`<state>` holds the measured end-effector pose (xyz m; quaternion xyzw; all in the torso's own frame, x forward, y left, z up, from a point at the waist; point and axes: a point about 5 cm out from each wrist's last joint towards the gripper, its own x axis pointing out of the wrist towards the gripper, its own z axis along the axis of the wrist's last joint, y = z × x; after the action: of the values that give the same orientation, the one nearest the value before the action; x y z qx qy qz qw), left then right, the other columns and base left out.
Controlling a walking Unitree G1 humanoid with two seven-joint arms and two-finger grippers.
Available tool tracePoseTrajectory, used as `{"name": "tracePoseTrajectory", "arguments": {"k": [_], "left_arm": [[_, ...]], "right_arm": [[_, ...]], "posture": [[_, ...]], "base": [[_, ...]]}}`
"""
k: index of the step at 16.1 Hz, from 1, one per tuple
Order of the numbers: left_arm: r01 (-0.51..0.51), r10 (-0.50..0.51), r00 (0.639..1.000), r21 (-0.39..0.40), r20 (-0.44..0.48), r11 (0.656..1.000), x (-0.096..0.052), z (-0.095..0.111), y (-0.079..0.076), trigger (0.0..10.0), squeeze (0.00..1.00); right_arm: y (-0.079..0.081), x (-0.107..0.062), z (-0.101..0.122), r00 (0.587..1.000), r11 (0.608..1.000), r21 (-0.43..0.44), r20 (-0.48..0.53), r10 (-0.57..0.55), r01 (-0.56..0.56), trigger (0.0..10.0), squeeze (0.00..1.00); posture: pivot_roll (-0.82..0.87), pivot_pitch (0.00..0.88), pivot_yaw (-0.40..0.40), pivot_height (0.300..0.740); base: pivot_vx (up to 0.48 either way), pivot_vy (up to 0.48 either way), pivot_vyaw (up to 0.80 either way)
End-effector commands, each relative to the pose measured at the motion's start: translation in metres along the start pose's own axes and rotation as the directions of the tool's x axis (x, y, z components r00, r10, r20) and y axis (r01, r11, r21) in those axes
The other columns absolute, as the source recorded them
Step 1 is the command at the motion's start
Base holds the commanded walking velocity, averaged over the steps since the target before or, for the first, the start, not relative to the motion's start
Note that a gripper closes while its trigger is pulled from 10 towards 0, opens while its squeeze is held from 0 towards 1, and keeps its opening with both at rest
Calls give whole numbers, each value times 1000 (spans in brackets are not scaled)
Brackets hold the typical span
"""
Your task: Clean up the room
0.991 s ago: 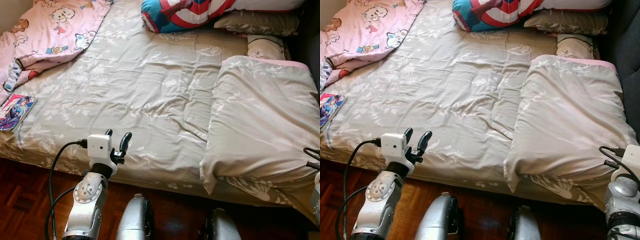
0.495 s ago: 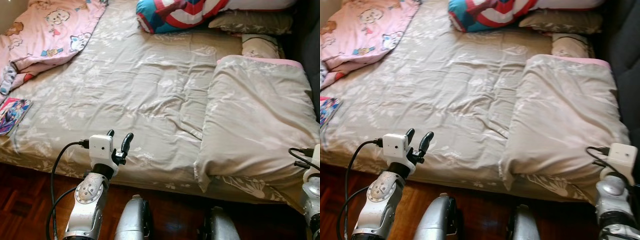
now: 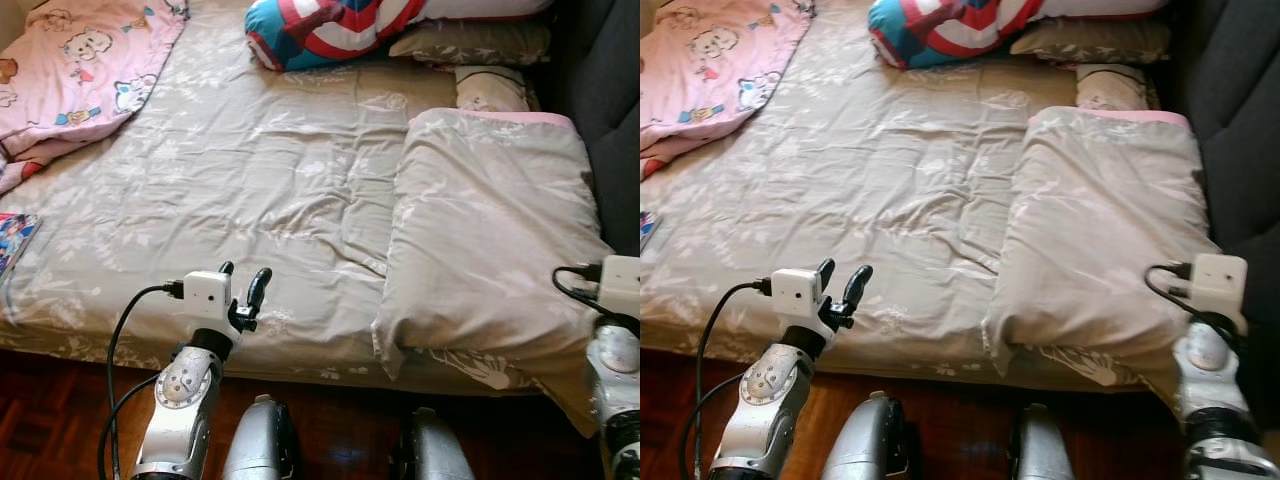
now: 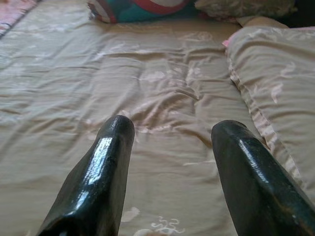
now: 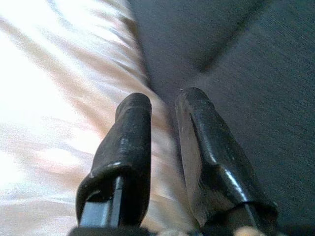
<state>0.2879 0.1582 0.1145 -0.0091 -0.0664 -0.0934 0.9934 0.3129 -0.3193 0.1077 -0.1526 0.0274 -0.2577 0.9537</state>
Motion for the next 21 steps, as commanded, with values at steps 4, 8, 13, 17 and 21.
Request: {"name": "tracePoseTrajectory", "arguments": {"k": [4,8,13,17,21], "left_arm": [[-24,23,998,-5,-61,1000,-7,-19,5,10000,0],[-106,101,987,-40,-123,994,-14,-37,15,10000,0],[-170,152,943,-35,-295,985,-31,-79,22,10000,0],[-219,185,868,-21,-460,975,-53,-116,28,10000,0],[-248,201,769,7,-607,969,-75,-141,29,10000,0]], "right_arm": [[66,-31,-4,962,933,237,47,268,-271,10000,0],[91,-60,-29,925,873,337,-15,380,-353,10000,0],[104,-87,-68,865,851,359,-186,467,-383,10000,0],[100,-108,-101,809,858,368,-336,483,-359,10000,0],[92,-133,-131,730,875,344,-491,476,-340,10000,0]], "posture": [[7,203,48,652],[0,197,40,682],[0,170,27,740],[-1,145,25,740],[-7,112,25,740]], "base": [[0,0,0],[0,0,0],[0,0,0],[0,0,0],[0,0,0]]}}
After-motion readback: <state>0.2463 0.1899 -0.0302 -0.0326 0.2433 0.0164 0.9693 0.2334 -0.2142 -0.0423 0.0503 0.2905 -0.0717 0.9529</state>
